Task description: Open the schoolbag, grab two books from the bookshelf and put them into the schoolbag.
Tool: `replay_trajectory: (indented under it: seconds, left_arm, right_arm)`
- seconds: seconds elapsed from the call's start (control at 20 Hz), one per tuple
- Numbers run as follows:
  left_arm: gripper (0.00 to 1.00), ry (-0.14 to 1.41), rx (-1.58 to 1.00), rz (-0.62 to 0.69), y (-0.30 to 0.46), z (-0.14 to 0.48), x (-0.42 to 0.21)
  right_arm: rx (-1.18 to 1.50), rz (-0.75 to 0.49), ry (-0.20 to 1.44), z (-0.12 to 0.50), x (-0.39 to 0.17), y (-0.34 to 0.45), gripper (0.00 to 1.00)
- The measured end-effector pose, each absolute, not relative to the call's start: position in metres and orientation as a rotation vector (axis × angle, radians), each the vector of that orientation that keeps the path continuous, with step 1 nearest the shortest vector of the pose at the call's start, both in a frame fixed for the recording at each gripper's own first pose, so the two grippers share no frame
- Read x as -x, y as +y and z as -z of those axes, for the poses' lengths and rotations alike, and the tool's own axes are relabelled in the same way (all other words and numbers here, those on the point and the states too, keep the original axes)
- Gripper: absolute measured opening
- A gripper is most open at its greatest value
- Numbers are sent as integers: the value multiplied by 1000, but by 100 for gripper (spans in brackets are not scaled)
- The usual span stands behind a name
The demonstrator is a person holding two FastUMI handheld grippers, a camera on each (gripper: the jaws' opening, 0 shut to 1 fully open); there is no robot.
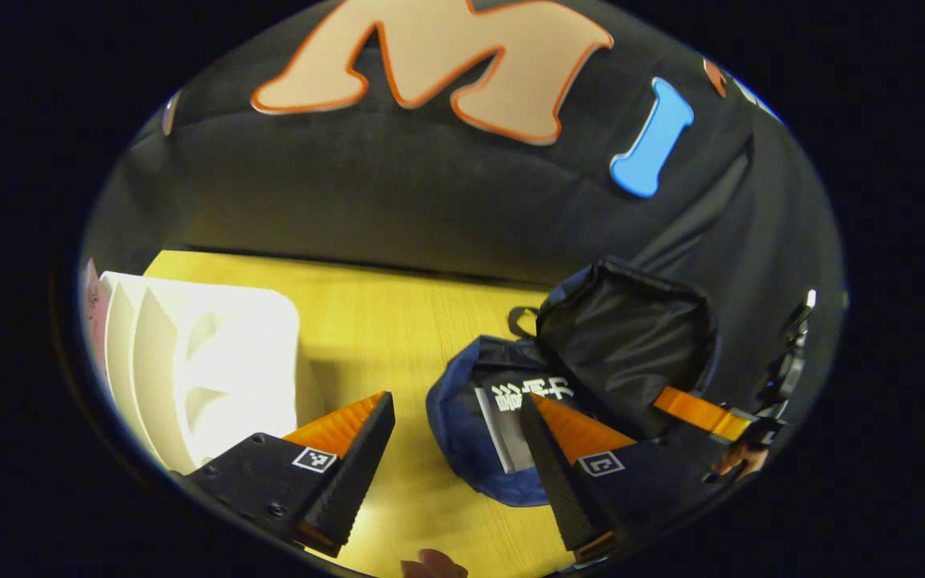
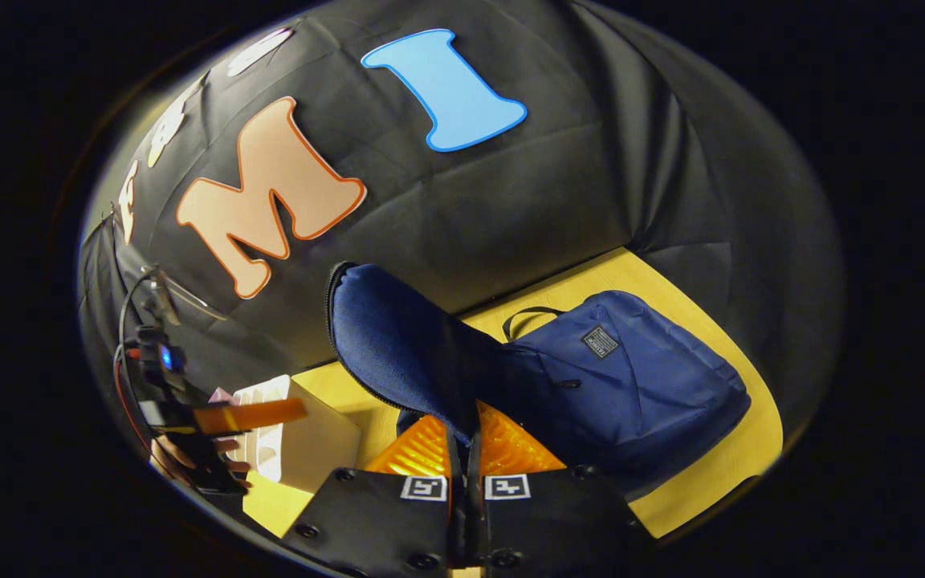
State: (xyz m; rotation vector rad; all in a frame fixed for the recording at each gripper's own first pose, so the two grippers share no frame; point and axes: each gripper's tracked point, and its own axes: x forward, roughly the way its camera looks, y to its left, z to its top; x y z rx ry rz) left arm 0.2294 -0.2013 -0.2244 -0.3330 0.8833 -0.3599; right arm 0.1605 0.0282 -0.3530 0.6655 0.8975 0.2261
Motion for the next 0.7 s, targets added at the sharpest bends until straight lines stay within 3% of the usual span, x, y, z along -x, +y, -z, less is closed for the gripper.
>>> replay_trajectory:
  seconds: [0.05,0.2,0.4,0.7]
  left_arm:
    - [92,847,341,341,-181,209,-235]
    - [92,756,362,260,-110,174,-253]
    - [92,690,311,95,6,164,-272]
    - [92,679,320,-5,136,172,-269]
  right_arm:
    - [-666,-224,898,353,-160,29,6]
    - [-657,-222,898,354,-161,29,0]
    - [-660,-206,898,354,-160,29,7]
    - [-671,-192,905,355,-160,29,0]
